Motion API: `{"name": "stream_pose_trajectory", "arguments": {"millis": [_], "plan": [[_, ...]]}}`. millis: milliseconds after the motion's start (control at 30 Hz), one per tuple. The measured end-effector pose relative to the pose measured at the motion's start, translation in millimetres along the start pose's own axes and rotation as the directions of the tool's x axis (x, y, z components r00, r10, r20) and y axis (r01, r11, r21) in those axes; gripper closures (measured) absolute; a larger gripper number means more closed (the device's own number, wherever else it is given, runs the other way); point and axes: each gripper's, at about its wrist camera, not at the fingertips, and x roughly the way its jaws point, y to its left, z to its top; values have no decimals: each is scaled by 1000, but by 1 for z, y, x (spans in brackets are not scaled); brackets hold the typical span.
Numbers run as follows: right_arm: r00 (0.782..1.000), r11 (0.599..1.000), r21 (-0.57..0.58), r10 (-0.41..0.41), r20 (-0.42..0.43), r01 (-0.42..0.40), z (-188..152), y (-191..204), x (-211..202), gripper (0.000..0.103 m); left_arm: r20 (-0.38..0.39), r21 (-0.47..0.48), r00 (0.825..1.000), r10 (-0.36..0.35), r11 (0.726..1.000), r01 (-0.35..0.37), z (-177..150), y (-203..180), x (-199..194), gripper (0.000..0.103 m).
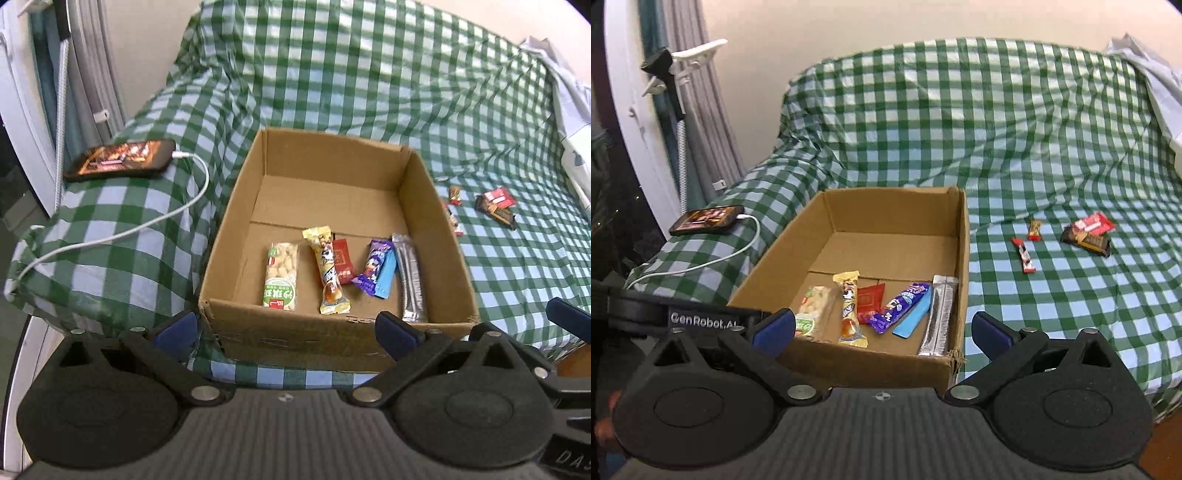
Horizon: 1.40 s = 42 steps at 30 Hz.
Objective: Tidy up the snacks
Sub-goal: 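Move both tools back from the box toward the remaining snacks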
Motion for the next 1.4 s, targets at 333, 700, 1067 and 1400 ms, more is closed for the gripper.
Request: {"name": "stream_pose_trajectory", "arguments": {"millis": [333, 700, 1067, 1400], "plan": [[995, 999, -36, -10, 103, 14, -8, 14, -46, 1, 76, -28, 997, -17, 999, 19, -13, 5, -45, 0], [990, 999, -44, -11, 144, 17, -12, 17, -68, 1, 100, -35, 995, -23, 999, 26, -16, 5, -60, 0], [992, 1000, -20, -5, 124, 7, -12, 12, -64, 1, 60, 4, 998, 6, 1000, -6, -15, -1, -51, 0], [997, 1000, 25, 7, 80, -9, -12, 1, -49, 1, 8, 49, 1000, 24, 998, -24, -15, -9, -32, 0]]}}
